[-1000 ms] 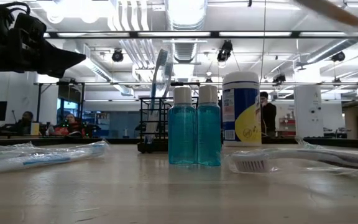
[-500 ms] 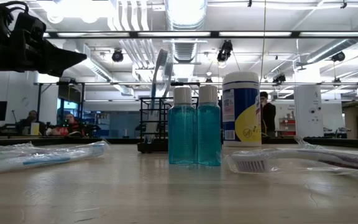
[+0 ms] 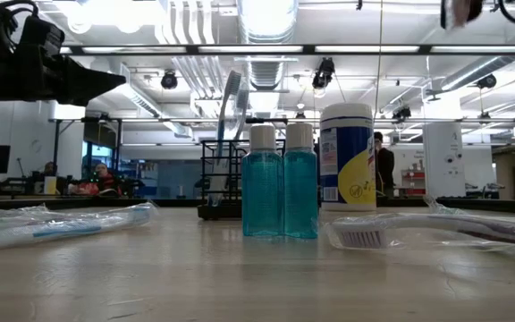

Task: Pick & Place toothbrushing station
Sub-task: Put the orange toothbrush into the black wire organizer

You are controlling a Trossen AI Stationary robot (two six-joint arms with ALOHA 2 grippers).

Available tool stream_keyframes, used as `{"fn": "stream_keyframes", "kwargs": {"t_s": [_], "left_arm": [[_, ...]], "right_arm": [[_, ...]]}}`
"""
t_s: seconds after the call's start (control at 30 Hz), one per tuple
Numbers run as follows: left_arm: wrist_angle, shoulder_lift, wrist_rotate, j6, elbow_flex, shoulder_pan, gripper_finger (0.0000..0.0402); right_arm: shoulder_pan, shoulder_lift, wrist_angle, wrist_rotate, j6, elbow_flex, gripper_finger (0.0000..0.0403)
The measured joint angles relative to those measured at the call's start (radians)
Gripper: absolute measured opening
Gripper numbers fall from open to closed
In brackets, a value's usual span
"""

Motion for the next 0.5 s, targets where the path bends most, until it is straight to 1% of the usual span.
{"fn": "stream_keyframes", "kwargs": {"t_s": [0.23,0.3,0.5], "left_arm": [[0.009,0.0,-0.036,0.018,0.0,0.0,0.001],[0.011,0.0,-0.038,0.013,0.0,0.0,0.001],[0.013,0.0,-0.042,-0.016,0.0,0.0,0.001]], "right_arm": [[0.0,-0.13,0.02,-0.009,0.016,-0.131,0.0018],[0.0,-0.168,0.02,-0.025,0.013,-0.154,0.0018],[0.0,-0.287,0.013,-0.029,-0.032,-0.205,0.0018]]}}
